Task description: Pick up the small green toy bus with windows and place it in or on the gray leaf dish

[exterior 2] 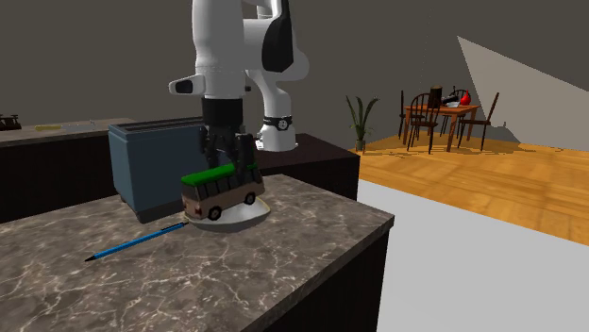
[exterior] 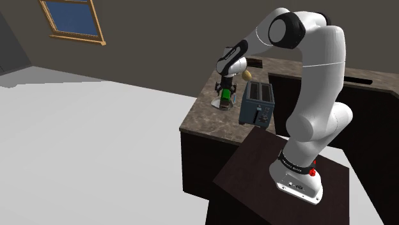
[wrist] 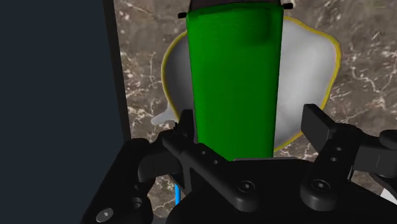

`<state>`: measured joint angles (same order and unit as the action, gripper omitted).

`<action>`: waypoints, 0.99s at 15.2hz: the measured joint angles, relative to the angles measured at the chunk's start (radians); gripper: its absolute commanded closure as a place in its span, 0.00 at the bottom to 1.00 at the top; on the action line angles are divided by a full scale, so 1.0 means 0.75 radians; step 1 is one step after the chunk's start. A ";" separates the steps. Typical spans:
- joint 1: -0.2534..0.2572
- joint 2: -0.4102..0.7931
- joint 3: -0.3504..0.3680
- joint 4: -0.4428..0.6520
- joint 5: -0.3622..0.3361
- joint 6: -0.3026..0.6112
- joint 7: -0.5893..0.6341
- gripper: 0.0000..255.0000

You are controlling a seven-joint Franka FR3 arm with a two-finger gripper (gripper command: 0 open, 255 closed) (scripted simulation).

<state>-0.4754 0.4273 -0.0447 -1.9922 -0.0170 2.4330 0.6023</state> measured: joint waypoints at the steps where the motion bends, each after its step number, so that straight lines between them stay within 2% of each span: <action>1: 0.000 0.000 0.000 0.000 0.000 0.000 0.000 0.00; 4: 0.000 0.000 0.000 0.000 0.000 0.000 0.000 0.00; 9: 0.005 -0.106 -0.001 0.018 -0.003 -0.122 0.003 0.00; 15: 0.005 -0.116 -0.001 0.020 -0.004 -0.135 0.002 0.00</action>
